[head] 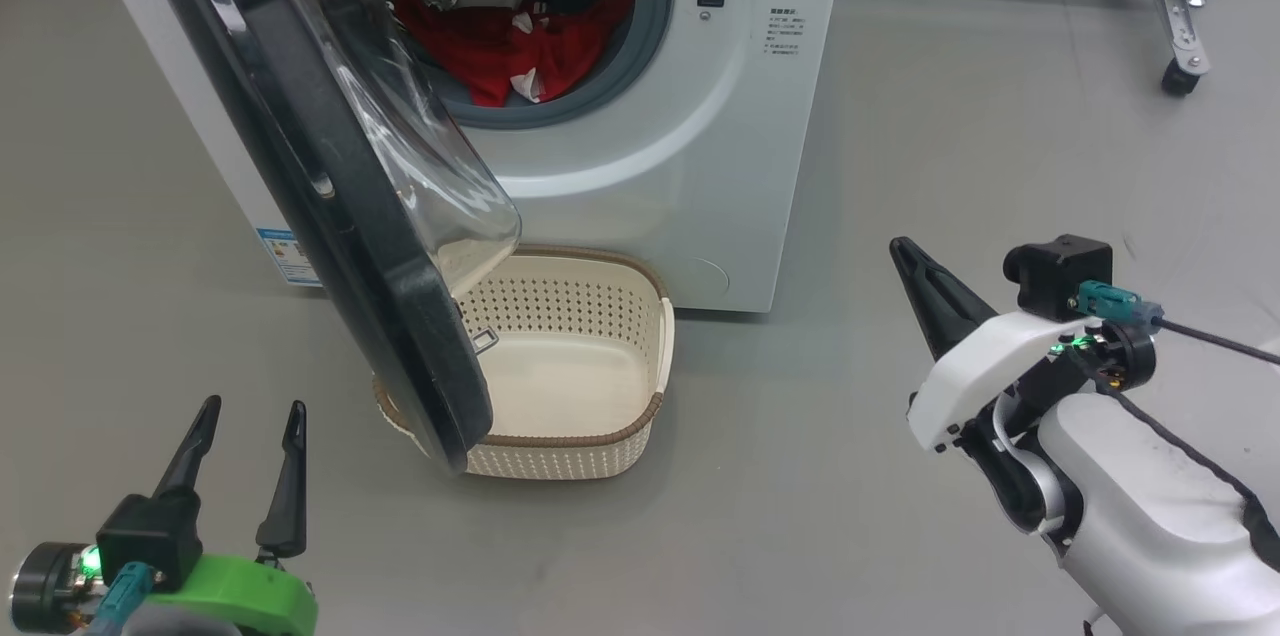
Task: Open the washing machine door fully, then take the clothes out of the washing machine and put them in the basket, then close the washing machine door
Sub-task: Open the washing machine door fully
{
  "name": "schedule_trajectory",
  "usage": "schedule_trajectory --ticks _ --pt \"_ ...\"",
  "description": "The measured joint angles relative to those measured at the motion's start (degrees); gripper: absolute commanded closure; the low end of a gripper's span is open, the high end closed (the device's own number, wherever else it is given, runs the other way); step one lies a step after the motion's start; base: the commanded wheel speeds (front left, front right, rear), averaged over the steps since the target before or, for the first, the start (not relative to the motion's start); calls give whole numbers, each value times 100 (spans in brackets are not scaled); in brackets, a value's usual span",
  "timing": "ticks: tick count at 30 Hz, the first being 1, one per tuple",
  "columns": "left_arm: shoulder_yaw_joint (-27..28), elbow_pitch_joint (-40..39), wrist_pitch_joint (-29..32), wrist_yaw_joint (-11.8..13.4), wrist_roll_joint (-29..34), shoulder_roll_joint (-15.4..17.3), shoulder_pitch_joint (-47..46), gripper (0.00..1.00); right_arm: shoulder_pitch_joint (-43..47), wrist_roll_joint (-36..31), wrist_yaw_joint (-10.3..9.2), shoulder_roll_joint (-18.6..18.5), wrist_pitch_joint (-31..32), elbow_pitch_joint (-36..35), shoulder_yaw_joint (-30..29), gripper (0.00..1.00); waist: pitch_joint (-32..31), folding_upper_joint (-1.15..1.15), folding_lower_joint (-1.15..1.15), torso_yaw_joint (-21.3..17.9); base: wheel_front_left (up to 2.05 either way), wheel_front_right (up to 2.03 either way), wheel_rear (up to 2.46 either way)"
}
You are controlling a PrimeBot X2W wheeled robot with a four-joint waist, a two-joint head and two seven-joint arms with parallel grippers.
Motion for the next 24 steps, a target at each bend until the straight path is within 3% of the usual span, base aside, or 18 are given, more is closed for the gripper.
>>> schedule_trajectory --ticks 1,4,8,24 --pt "0 0 0 0 0 0 0 0 0 0 0 0 0 0 0 100 0 0 0 0 0 0 0" --pt "13 -26 0 0 1 -4 21 0 123 -486 -269 -171 -443 -53 83 100 -21 0 0 -111 0 0 0" --pt "58 -62 0 0 1 -12 83 0 471 -516 -442 -93 -834 -113 9 100 -43 0 0 -226 0 0 0" --pt "207 -132 0 0 44 -116 221 0 1530 -955 -519 82 -781 -367 -647 100 -53 0 0 -613 0 0 0"
